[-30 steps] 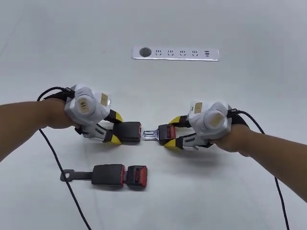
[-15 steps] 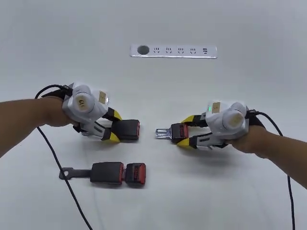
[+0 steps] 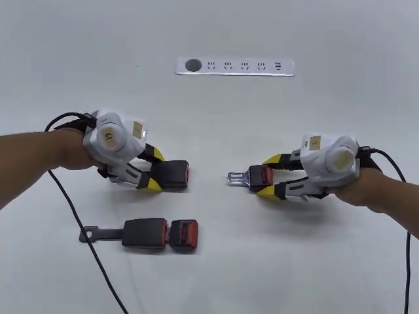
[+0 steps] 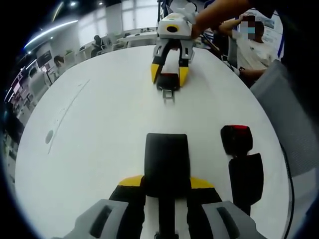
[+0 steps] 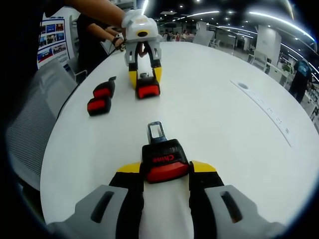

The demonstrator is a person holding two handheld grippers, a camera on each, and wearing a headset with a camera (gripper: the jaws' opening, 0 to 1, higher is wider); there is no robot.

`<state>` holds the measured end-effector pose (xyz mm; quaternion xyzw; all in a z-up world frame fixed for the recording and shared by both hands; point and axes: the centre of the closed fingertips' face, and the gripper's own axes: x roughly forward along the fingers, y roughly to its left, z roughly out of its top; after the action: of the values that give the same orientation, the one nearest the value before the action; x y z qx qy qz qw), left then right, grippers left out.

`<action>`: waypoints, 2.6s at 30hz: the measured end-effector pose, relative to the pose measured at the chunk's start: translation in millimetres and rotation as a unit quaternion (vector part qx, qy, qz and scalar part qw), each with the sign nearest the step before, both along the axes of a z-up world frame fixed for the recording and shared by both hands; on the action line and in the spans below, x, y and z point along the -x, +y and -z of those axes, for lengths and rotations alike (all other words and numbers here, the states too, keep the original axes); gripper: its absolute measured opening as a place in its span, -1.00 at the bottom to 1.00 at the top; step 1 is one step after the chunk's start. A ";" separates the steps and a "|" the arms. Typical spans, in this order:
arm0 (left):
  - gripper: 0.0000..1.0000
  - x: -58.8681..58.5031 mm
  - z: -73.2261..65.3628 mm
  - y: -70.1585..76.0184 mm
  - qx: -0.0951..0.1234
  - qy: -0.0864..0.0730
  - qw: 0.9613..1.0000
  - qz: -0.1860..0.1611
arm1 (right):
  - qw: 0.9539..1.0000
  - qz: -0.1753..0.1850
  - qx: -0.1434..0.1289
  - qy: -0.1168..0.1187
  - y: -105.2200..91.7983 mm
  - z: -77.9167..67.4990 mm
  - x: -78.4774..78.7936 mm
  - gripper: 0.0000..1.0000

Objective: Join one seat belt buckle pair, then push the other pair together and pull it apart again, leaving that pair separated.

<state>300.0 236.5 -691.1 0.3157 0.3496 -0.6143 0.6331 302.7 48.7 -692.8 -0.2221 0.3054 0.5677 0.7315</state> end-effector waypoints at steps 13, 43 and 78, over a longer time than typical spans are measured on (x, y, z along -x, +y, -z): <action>-0.35 -0.2 0.3 0.7 -0.002 0.002 1.000 -0.002 | 1.000 0.009 0.004 -0.001 -21.5 1.8 1.8 -0.32; 0.27 -10.6 -19.9 -9.3 0.049 0.013 0.990 -0.133 | 0.995 0.104 -0.009 -0.001 -42.5 -6.6 6.0 0.32; 1.00 85.9 -57.3 64.2 0.154 -0.038 0.885 -0.438 | 0.935 0.342 -0.082 -0.048 -63.2 -44.7 87.2 0.99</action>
<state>214.1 300.7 -633.8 0.0519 0.3290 -0.3077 0.8913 215.5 -14.5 -648.1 -0.0700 0.2802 0.2946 0.9109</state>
